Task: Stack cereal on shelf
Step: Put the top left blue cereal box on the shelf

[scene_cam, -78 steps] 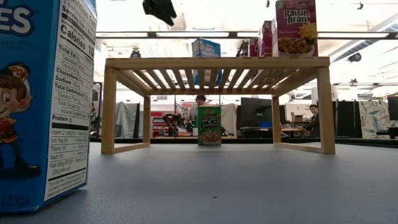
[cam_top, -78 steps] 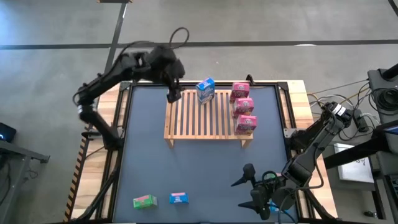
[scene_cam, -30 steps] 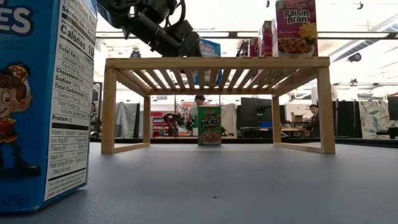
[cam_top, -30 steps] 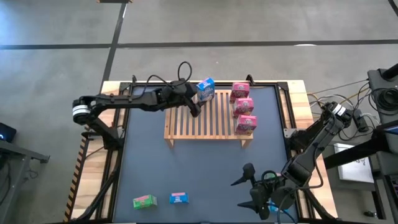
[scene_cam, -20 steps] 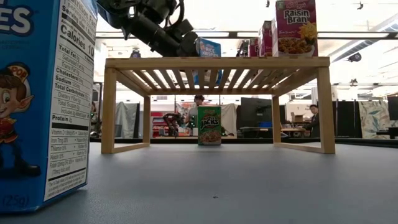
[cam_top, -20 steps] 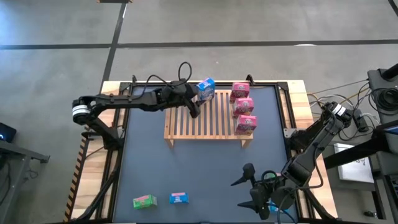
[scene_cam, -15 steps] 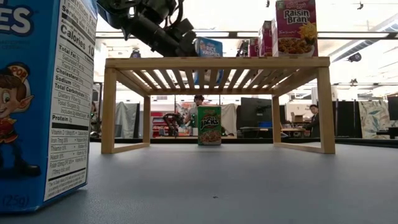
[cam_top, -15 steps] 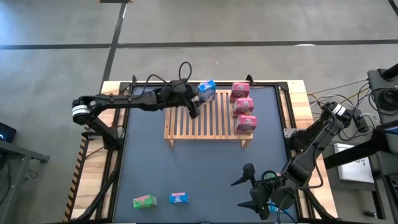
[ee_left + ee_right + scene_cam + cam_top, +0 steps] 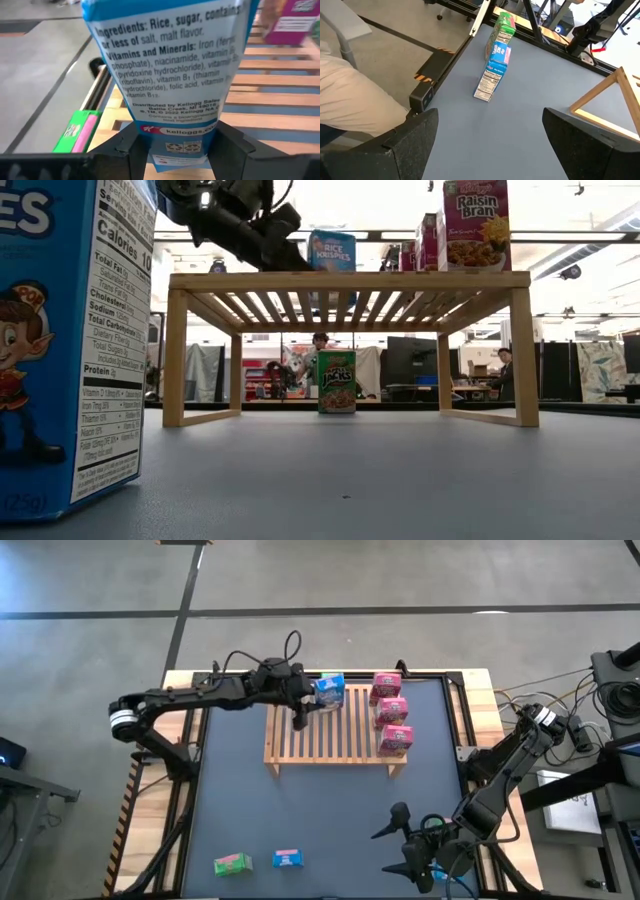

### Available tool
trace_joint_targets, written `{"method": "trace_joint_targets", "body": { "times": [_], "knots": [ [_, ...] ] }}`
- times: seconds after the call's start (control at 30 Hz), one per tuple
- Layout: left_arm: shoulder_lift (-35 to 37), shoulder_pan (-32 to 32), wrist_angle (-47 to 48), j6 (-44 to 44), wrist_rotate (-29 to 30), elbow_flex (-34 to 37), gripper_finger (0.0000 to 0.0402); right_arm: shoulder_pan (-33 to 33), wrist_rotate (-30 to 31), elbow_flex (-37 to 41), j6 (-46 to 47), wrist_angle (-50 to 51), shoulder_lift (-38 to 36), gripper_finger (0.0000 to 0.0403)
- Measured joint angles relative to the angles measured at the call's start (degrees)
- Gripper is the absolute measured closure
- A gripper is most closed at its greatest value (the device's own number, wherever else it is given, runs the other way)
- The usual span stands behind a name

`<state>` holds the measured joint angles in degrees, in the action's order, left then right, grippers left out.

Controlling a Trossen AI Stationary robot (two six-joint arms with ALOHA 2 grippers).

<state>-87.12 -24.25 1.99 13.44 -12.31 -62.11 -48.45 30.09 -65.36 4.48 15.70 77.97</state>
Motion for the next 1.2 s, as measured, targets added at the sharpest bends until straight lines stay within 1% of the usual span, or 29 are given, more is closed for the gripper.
{"method": "trace_joint_targets", "body": {
  "times": [0.17, 0.23, 0.3, 1.03, 1.2],
  "knots": [
    [0.05, -4.07, -0.04, 0.86, -8.44, 0.00, 0.0249, 0.00, 0.00, 0.00, -0.02, -0.02, 0.00, 0.0055],
    [0.05, -5.25, -0.04, 0.86, -10.90, 0.00, 0.0249, -0.01, 0.00, 0.00, -0.08, -0.02, 0.00, 0.0055],
    [0.05, -5.81, -0.05, 0.86, -12.15, 0.00, 0.0249, 0.00, 0.00, 0.00, -0.13, -0.02, 0.00, 0.0055],
    [0.03, -5.88, -0.34, 4.53, -12.38, 0.00, 0.0249, 0.09, 0.04, 0.00, -1.64, -0.15, 0.00, 0.0055],
    [-1.33, -5.89, -1.57, 4.21, -15.01, 0.00, 0.0249, 0.09, 0.07, 0.00, -2.33, -0.17, 0.00, 0.0055]
  ]
}}
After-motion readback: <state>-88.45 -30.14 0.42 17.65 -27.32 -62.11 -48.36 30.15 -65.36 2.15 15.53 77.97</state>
